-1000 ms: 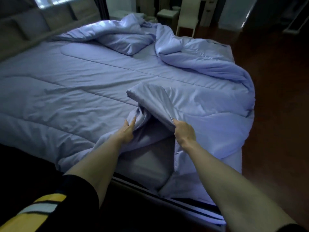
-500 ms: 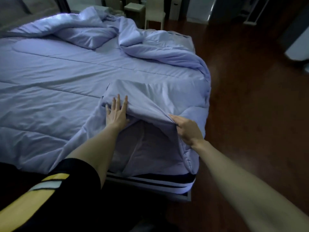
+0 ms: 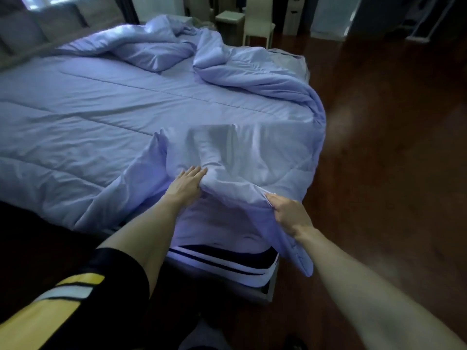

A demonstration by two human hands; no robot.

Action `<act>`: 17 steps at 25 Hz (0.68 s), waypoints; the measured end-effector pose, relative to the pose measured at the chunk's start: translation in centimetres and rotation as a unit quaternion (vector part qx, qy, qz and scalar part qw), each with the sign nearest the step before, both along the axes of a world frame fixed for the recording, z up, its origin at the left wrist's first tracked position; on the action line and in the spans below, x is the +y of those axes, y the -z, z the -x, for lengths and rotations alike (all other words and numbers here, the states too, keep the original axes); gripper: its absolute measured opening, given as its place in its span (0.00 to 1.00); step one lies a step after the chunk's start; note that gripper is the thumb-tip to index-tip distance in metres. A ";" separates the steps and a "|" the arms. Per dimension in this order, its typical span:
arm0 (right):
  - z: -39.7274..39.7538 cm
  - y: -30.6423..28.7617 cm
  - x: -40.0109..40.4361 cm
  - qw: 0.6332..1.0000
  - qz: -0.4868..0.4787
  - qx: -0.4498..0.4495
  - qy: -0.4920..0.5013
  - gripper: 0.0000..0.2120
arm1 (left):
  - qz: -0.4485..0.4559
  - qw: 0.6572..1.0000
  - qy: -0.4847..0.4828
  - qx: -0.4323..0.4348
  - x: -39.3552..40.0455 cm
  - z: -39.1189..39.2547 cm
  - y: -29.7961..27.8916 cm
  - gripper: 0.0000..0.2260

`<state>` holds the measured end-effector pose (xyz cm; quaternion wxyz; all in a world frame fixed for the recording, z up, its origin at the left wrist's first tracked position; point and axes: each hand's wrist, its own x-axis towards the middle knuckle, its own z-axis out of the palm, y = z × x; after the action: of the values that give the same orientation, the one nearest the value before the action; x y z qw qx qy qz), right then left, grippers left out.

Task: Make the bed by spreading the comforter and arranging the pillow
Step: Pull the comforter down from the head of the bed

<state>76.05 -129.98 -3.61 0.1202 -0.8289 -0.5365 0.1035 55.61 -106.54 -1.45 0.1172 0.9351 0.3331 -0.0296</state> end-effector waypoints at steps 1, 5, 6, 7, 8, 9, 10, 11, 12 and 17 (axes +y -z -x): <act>-0.7 0.4 -0.9 1.000 -0.005 0.013 -0.015 0.27 | 0.000 1.000 -0.016 -0.006 -1.8 0.0 0.5 0.29; -3.2 2.6 -7.0 0.993 0.024 0.038 -0.107 0.19 | 0.045 0.997 -0.067 0.001 -11.0 0.3 3.4 0.29; -3.8 2.9 -8.4 0.992 0.024 0.035 -0.121 0.15 | 0.060 0.995 -0.077 -0.002 -13.0 0.2 3.6 0.29; -4.7 2.9 -9.9 0.991 0.023 0.026 -0.131 0.12 | 0.078 0.994 -0.081 -0.002 -15.3 -0.1 3.9 0.29; -5.4 2.8 -11.1 0.990 0.027 0.016 -0.135 0.11 | 0.087 0.993 -0.085 0.000 -17.2 -0.5 4.2 0.29; -6.2 3.0 -12.2 0.990 0.032 0.009 -0.135 0.10 | 0.087 0.992 -0.091 0.003 -18.9 -0.8 4.5 0.29; -6.8 3.1 -13.4 0.990 0.037 0.003 -0.134 0.11 | 0.087 0.992 -0.093 0.012 -20.5 -1.1 4.5 0.28; -7.2 3.3 -14.4 0.990 0.041 -0.006 -0.131 0.12 | 0.091 0.991 -0.093 0.017 -21.9 -1.4 4.3 0.27; -7.4 3.5 -15.4 0.991 0.048 -0.018 -0.127 0.13 | 0.097 0.991 -0.091 0.022 -23.3 -1.7 4.2 0.27; -8.8 4.6 -19.1 0.989 0.061 -0.020 -0.133 0.14 | 0.100 0.989 -0.100 0.034 -28.2 -2.2 3.2 0.25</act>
<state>84.80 -149.09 -8.19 0.0440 -0.7578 -0.6369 0.1346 57.85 -134.77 -4.61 0.2010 0.8793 0.4237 -0.0830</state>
